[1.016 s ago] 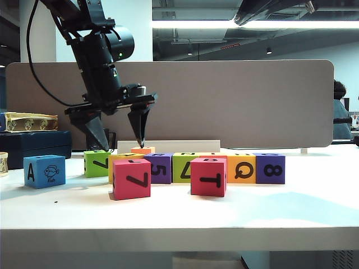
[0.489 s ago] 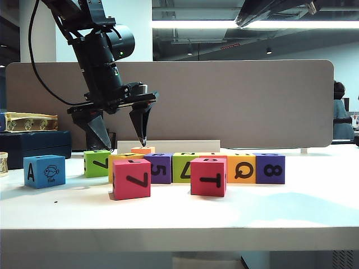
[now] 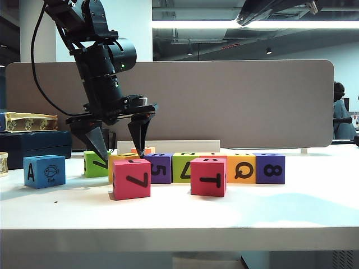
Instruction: Select the appropriate blocks from the scattered letter blocks on the table and arrange them in a row to spell out "LEARNING".
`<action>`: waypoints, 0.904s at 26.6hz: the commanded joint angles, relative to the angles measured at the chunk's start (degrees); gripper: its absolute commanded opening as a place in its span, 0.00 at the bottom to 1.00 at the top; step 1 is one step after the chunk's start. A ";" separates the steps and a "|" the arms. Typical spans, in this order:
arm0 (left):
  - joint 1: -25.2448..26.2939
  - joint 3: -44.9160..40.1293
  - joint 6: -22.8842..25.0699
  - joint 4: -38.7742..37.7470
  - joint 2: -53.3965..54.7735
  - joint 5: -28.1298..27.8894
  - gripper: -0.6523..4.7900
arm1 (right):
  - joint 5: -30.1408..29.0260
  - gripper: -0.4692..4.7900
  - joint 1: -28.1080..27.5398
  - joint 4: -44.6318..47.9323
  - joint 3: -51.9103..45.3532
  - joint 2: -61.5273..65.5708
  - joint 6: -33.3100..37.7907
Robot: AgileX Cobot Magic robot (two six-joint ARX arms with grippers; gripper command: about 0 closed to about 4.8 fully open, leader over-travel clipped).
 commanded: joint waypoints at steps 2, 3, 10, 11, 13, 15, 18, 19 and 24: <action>-0.04 0.28 -1.33 -1.03 -0.46 5.14 0.86 | -0.44 0.09 0.07 0.33 0.24 -0.28 -0.07; -0.04 0.28 -1.38 -1.09 -0.46 6.03 0.86 | -0.44 0.09 0.07 0.33 0.24 -0.28 -0.07; -0.11 0.28 -1.97 -2.86 -0.46 7.45 0.86 | -0.44 0.09 0.07 0.31 0.24 -0.28 -0.07; -0.11 0.28 -1.97 -3.10 -0.46 7.45 0.86 | -0.44 0.09 0.07 0.31 0.24 -0.28 -0.07; -0.11 0.28 -1.97 -3.69 -0.46 7.45 0.86 | -0.44 0.09 0.07 0.33 0.24 -0.28 -0.07; -0.11 0.31 -1.95 -3.78 -0.46 7.43 0.85 | -0.42 0.09 0.07 0.31 0.24 -0.28 -0.07; -0.09 0.42 -1.95 -3.72 -0.66 7.45 0.85 | -0.33 0.09 0.07 0.28 0.24 -0.28 -0.07; -0.09 0.42 -1.95 -3.76 -0.81 7.45 0.85 | -0.31 0.09 0.07 0.28 0.24 -0.28 -0.07; -0.09 0.46 -1.25 -4.17 -1.38 8.37 0.85 | -0.31 0.09 0.07 0.28 0.24 -0.28 -0.07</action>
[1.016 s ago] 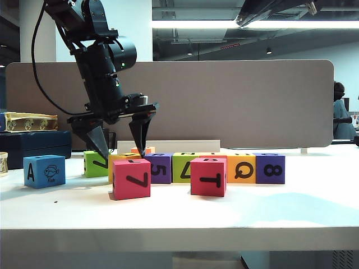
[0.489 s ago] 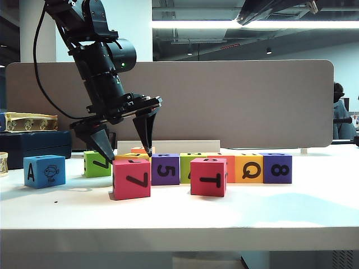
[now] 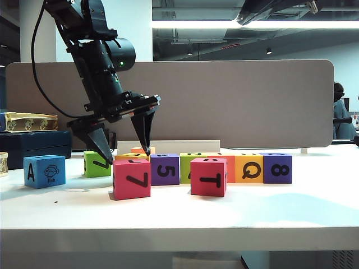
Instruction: Select the appropriate blocks from the scattered letter blocks on the table and arrange them in a row to spell out "LEARNING".
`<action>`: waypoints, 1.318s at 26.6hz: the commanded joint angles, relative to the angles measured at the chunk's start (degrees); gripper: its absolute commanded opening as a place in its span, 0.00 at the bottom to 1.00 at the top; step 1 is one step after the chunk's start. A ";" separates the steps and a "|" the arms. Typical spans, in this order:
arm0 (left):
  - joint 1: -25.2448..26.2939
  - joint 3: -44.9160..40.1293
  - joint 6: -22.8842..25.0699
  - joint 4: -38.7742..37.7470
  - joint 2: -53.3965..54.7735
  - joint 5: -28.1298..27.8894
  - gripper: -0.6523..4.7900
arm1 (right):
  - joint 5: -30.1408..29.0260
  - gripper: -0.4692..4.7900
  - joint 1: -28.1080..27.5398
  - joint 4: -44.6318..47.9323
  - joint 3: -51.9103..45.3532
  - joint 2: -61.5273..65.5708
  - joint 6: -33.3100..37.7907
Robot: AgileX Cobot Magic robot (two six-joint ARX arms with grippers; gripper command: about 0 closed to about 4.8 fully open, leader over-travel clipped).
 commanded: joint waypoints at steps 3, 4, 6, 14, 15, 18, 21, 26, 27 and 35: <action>-0.04 0.39 0.46 -1.88 -1.09 2.60 0.85 | -0.33 0.09 0.07 0.28 0.24 -0.24 -0.07; -0.04 0.39 0.48 -2.43 -1.31 3.52 0.85 | -0.33 0.09 0.07 0.28 0.24 -0.24 -0.07; -0.07 0.42 1.09 -2.73 -1.66 4.63 0.85 | -0.33 0.09 0.07 0.31 0.24 -0.22 -0.07; 1.20 0.42 3.50 -0.35 -4.85 -5.84 0.84 | -0.33 0.09 0.07 0.13 0.24 -0.22 -0.07; 1.27 0.44 3.48 0.68 -5.44 -7.69 0.84 | -0.33 0.09 0.07 0.15 0.24 -0.22 -0.07; 1.88 0.44 3.23 5.16 -8.00 -14.84 0.84 | -0.33 0.09 0.07 0.81 0.24 -0.22 -0.07; 1.88 0.42 4.72 7.67 -8.35 -17.55 0.84 | -0.33 0.09 0.07 1.20 0.24 -0.22 -0.07; 2.16 0.39 0.13 13.77 -7.32 -19.19 0.85 | -0.33 0.09 0.07 2.16 0.24 -0.22 -0.07; 2.16 0.37 -1.49 14.43 -7.10 -19.15 0.85 | -0.33 0.09 0.07 2.27 0.24 -0.22 -0.07; 2.16 0.37 -13.62 14.93 -3.65 -22.51 0.85 | -0.37 0.09 0.07 2.23 0.24 -0.22 -0.07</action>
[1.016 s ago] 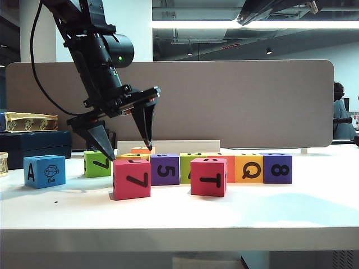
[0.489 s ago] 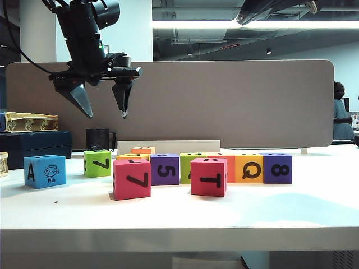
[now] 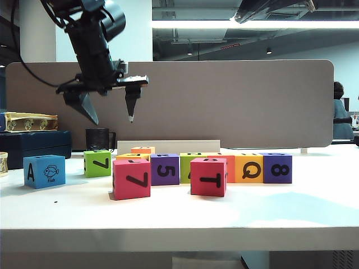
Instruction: Select the appropriate blocks from the scattered letter blocks on the table and arrange them in a row to spell out "LEARNING".
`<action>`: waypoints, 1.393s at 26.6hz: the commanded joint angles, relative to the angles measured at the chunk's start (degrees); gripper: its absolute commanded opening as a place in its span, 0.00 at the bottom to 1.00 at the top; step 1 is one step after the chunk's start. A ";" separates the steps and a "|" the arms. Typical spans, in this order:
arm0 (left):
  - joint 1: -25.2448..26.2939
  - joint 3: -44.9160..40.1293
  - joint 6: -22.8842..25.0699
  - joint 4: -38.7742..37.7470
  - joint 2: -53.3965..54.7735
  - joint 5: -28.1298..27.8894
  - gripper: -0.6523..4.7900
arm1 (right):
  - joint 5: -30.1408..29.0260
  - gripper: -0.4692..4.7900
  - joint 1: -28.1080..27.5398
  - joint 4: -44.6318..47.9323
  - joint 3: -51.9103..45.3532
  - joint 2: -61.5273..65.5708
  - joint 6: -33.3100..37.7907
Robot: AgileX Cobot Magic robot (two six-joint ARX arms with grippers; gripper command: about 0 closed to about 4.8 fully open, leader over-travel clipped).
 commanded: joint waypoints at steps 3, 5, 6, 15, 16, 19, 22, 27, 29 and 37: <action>0.02 0.00 -5.44 -2.19 0.76 -5.97 0.86 | -0.35 0.09 0.07 0.55 0.24 -0.22 -0.07; 0.02 0.00 -6.47 -2.95 0.79 -6.88 0.86 | -0.33 0.09 0.07 0.57 0.24 -0.22 -0.07; 0.20 0.00 -8.28 -3.85 0.79 -6.88 0.86 | -0.33 0.09 0.07 0.61 0.24 -0.22 -0.09; 0.48 0.02 -11.69 -3.65 5.46 -6.93 0.86 | -0.33 0.09 0.07 0.04 0.22 -0.22 -0.09; 0.94 0.02 -11.72 -3.41 6.05 -7.39 0.85 | -0.33 0.09 0.07 -0.09 0.24 -0.22 -0.09; 1.42 0.02 -11.72 -3.21 7.23 -7.98 0.85 | -0.33 0.09 0.07 -0.72 0.22 -0.22 -0.09; 1.86 0.02 -11.72 -2.56 7.63 -7.96 0.83 | -0.33 0.09 0.07 -0.72 0.22 -0.20 -0.09; 1.86 0.02 -11.52 -1.05 7.69 -7.54 0.67 | -0.33 0.09 0.07 -0.72 0.22 -0.22 -0.09; 1.86 0.02 -11.47 -1.31 7.69 -7.32 0.64 | -0.33 0.09 0.07 -0.72 0.24 -0.22 -0.09; 1.86 0.17 -6.23 -1.81 7.34 -3.13 0.56 | -0.33 0.09 0.07 -0.76 0.24 -0.22 -0.09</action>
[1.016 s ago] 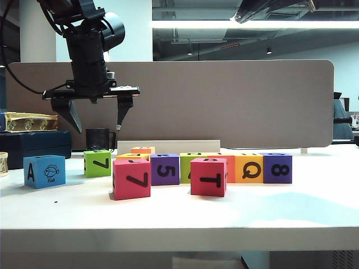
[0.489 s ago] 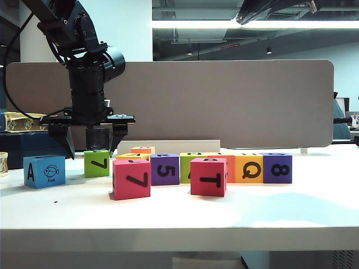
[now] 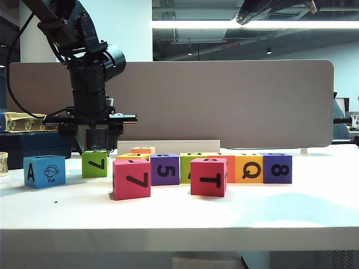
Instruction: Select the appropriate blocks from the scattered letter blocks on the table and arrange them in a row to spell out "LEARNING".
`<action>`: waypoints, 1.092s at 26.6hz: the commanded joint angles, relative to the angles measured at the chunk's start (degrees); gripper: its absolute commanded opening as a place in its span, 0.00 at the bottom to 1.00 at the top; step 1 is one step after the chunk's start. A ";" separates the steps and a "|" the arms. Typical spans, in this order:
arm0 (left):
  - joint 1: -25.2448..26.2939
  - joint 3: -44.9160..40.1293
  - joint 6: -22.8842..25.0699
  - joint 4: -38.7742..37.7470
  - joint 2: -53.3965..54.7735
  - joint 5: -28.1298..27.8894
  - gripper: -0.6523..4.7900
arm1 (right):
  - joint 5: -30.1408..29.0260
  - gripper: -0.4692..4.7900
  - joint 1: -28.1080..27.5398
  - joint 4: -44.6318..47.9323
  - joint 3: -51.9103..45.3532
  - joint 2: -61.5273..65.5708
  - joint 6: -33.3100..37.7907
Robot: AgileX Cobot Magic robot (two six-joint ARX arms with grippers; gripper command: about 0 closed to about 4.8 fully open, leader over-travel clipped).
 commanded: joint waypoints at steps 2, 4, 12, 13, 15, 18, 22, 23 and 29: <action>-0.09 0.46 4.63 -1.40 -1.66 3.98 0.56 | -0.33 0.09 0.04 0.37 0.24 -0.24 -0.09; -0.09 2.40 8.41 -4.79 -3.13 4.26 0.56 | -0.33 0.09 0.04 0.39 0.24 -0.24 -0.09; -0.09 3.61 13.40 -13.27 -5.11 6.47 0.56 | -0.31 0.09 0.04 0.48 0.24 -0.24 -0.09; -0.11 3.61 13.57 -13.16 -5.11 6.56 0.56 | -0.33 0.09 0.04 0.63 0.24 -0.22 -0.09; -0.11 3.61 13.57 -13.14 -5.11 9.14 0.56 | -0.33 0.09 0.04 0.90 0.24 -0.20 -0.09; -0.11 3.61 13.55 -13.49 -5.09 11.89 0.56 | -0.31 0.09 0.04 0.87 0.24 -0.20 -0.09; -0.11 3.61 13.60 -14.78 -5.03 11.89 0.56 | -0.33 0.09 0.04 0.85 0.24 -0.20 -0.09; -0.11 3.58 13.73 -15.34 -5.01 11.87 0.56 | -0.33 0.09 0.04 0.85 0.24 -0.20 -0.09; -0.11 3.58 13.97 -17.53 -4.46 12.98 0.56 | -0.33 0.09 0.04 0.85 0.24 -0.20 -0.09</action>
